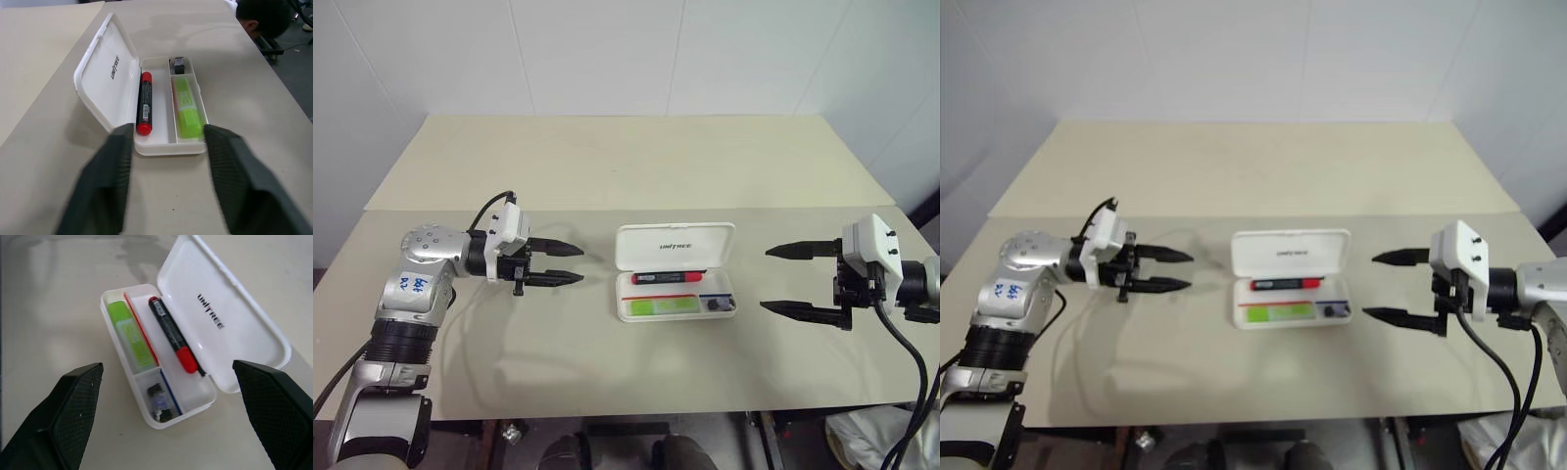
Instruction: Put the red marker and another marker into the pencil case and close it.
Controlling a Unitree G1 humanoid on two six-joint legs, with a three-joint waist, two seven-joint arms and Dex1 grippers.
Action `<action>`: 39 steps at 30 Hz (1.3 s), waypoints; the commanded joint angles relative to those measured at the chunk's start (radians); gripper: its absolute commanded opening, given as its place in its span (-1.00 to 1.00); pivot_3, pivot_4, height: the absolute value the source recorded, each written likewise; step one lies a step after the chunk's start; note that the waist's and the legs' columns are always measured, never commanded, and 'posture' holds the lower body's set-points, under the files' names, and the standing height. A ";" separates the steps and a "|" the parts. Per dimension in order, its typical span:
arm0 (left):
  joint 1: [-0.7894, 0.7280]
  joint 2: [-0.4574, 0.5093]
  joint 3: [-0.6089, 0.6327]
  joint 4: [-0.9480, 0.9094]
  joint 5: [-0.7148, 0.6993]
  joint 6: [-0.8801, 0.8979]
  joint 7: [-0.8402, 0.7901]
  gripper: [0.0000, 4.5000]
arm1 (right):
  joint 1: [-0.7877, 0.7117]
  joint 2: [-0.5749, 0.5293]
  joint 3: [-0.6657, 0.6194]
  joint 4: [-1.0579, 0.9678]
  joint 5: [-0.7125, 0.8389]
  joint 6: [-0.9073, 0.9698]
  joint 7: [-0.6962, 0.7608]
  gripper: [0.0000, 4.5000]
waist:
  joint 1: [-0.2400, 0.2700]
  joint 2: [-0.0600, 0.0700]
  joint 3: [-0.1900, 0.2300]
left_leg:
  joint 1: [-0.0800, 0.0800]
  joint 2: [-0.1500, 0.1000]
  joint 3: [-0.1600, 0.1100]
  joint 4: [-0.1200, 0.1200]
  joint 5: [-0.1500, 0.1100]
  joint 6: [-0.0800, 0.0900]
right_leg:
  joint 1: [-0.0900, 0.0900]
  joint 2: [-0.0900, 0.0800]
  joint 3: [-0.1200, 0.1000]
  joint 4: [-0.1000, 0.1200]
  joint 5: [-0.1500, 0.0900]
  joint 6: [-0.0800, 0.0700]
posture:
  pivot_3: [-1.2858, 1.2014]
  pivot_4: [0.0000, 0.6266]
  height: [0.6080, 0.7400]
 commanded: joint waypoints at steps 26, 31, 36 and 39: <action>-0.242 -0.248 -0.093 0.384 0.252 -0.310 0.252 -0.99 | 0.002 0.000 -0.017 -0.017 -0.025 -0.016 -0.059 1.00 | 0.018 0.000 0.000 | -0.001 0.000 0.001 0.000 0.000 0.000 | -0.001 0.001 0.001 0.000 0.000 0.000 | 0.03 -0.52 1.00; -0.204 -0.254 -0.083 0.341 0.213 -0.339 0.174 -0.99 | 0.024 0.006 -0.021 -0.042 -0.015 -0.008 -0.081 1.00 | 0.021 0.000 0.000 | -0.001 -0.001 0.001 0.001 0.000 0.000 | -0.001 0.002 0.001 0.000 0.000 0.000 | 0.03 -0.52 1.00; -0.144 -0.252 -0.099 0.243 0.150 -0.340 0.061 -0.99 | 0.032 0.014 -0.017 -0.046 -0.014 -0.010 -0.098 1.00 | 0.023 0.000 0.000 | -0.001 -0.001 0.001 0.001 0.000 0.000 | -0.001 0.001 0.001 0.000 0.000 0.000 | 0.03 -0.52 1.00; -0.117 -0.246 -0.122 0.199 0.156 -0.326 0.024 -0.99 | 0.029 0.018 -0.010 -0.043 -0.015 -0.012 -0.105 1.00 | 0.024 0.000 0.000 | -0.001 -0.001 0.001 0.001 0.000 0.000 | -0.001 0.001 0.001 0.000 0.000 0.000 | 0.03 -0.52 1.00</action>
